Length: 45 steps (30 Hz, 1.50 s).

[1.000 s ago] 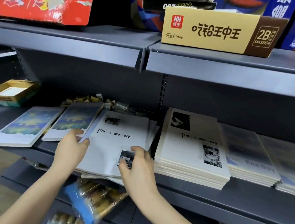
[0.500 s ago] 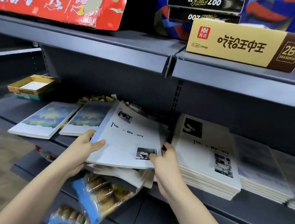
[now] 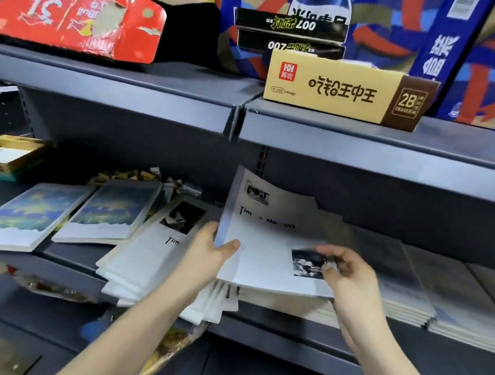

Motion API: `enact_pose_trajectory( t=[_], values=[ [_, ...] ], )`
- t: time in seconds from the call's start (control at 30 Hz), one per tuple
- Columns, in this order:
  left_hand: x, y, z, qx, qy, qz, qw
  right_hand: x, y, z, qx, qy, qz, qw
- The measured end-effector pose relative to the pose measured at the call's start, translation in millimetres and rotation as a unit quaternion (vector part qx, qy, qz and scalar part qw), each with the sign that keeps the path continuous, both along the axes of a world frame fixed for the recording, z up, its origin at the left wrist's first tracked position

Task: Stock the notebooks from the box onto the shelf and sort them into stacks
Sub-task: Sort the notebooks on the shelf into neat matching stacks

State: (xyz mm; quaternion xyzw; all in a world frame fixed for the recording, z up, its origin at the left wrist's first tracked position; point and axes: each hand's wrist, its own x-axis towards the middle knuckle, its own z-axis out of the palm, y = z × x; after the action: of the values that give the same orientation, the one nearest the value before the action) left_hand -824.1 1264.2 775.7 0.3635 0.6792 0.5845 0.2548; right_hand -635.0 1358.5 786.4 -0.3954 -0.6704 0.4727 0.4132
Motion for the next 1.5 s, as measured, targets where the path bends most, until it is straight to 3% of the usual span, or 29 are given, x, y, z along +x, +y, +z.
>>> enact_pose_trajectory(
  t=[0.2, 0.3, 0.37, 0.57, 0.97, 1.13, 1.33, 1.5],
  values=[
    [25.0, 48.9, -7.9, -0.064, 0.097, 0.011, 0.993, 28.1, 23.9, -4.4, 0.029, -0.024, -0.047, 0.998],
    [26.7, 64.5, -17.1, -0.157, 0.214, 0.025, 0.964, 32.5, 32.6, -13.5, 0.054, -0.097, -0.05, 0.993],
    [28.2, 67.6, -21.7, -0.2, 0.247, 0.02, 0.948, 33.1, 34.1, -19.0, 0.07, -0.142, -0.056, 0.986],
    [31.6, 70.0, -27.4, -0.196, 0.265, -0.006, 0.944, 31.1, 40.0, -38.1, 0.12, -0.196, -0.078, 0.97],
    [30.5, 82.5, -32.1, -0.208, 0.403, 0.027, 0.891, 29.1, 49.6, -44.2, 0.061, -0.197, -0.105, 0.973],
    [29.9, 80.3, -31.4, -0.186, 0.399, 0.063, 0.896, 26.4, 49.5, -43.3, 0.049, -0.187, -0.11, 0.975],
    [28.1, 74.6, -26.2, -0.162, 0.364, 0.039, 0.916, 24.5, 57.7, -44.0, 0.046, -0.223, -0.098, 0.969],
    [33.6, 65.2, -32.8, -0.134, 0.339, 0.039, 0.93, 29.6, 51.7, -35.5, 0.051, -0.201, -0.086, 0.974]
  ],
)
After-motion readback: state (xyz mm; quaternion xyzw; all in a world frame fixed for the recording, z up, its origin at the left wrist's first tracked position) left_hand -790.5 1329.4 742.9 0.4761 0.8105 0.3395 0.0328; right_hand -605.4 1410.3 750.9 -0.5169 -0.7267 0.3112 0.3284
